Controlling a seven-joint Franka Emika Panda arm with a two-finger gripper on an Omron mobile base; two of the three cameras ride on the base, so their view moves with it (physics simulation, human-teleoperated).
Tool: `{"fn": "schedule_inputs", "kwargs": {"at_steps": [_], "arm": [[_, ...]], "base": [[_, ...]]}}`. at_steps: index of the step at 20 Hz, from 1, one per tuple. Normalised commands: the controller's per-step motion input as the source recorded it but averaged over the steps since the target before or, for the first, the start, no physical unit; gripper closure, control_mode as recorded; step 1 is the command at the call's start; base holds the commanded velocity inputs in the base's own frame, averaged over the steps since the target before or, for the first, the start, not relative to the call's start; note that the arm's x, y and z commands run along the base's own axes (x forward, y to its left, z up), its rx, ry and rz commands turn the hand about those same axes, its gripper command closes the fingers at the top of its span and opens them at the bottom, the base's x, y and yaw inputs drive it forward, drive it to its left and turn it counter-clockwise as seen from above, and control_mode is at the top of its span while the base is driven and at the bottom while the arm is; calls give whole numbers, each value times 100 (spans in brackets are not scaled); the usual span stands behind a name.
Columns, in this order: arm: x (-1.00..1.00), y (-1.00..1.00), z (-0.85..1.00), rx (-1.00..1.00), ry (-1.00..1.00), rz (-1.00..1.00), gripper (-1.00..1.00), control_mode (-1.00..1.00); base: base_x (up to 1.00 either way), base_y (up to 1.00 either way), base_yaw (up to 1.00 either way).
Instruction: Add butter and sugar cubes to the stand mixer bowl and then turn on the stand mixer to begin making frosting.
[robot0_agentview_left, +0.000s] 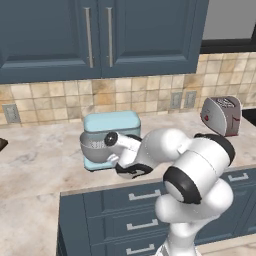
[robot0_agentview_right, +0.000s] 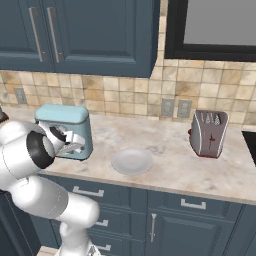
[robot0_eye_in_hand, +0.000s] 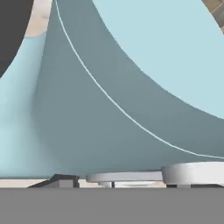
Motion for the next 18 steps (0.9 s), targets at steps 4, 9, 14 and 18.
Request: {"fn": "schedule_inputs", "kwargs": {"at_steps": [4, 9, 14, 18], "arm": [[20, 0, -15, -3, 0, 0, -100, -100], [16, 0, 0, -1, 0, 0, -100, -100], [19, -5, 0, 0, 0, 0, 100, -100], [27, -17, 0, 0, 0, 0, 100, -100]], "base": [[0, 0, 0], [0, 0, 0], [0, 0, 0], [0, 0, 0]]}}
